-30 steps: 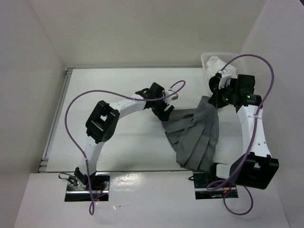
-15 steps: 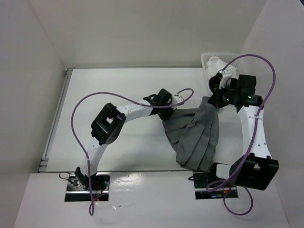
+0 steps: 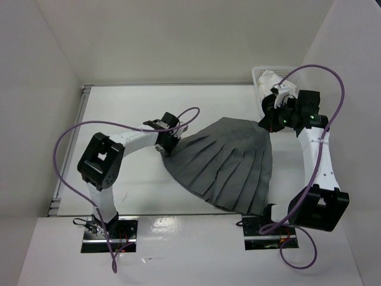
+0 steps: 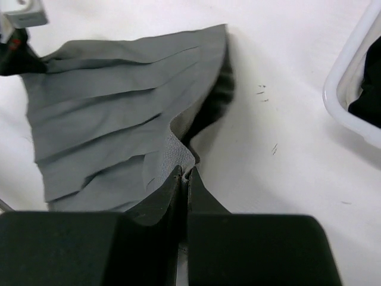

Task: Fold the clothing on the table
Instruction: Fold the skirt

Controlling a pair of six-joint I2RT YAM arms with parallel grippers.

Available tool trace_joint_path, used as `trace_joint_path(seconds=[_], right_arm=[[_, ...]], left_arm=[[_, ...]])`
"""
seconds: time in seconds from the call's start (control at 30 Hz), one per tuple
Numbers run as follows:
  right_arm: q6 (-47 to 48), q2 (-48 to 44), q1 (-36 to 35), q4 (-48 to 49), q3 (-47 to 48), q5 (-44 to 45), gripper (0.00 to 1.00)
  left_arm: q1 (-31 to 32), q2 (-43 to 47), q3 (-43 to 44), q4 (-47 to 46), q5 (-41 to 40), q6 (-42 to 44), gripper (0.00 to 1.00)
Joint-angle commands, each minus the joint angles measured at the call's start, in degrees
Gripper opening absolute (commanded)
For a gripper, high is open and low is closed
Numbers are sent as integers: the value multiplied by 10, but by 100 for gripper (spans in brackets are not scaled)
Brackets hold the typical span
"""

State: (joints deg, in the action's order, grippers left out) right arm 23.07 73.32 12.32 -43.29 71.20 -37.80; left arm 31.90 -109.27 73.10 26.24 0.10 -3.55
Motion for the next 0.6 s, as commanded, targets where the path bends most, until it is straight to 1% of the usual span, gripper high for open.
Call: trace_joint_path(seconds=[0.0,0.1,0.2,0.27,0.33,0.37,0.43,0.5,0.53,0.57], right_arm=[[-7,30,4,27,37,-18,0],[-13,53,4,39,60,-11,0],[-19,88,-18,50,83,7,0],[-25,117,-47,50,105,20,0],[-25,153,-83,44,134,54,0],[-25,166,-95,44,145,65,0],[-25,191,-127,38,177,91,0],[-25,230,-143,31,210,98,0],[-25,243,-149,31,220,111,0],[-25,268,-160,24,240,117,0]], left_arm=[[-16,71,-30,74,-26,-24,0],[-46,104,-43,105,1,-24,0],[-74,163,-49,119,14,-16,0],[-90,182,-55,137,32,-5,0],[-121,203,-60,151,52,10,0],[-121,203,-60,159,52,10,0],[-142,223,-67,164,67,20,0],[-155,243,-75,164,75,30,0],[-156,248,-75,171,81,30,2],[-156,253,-75,178,89,36,15]])
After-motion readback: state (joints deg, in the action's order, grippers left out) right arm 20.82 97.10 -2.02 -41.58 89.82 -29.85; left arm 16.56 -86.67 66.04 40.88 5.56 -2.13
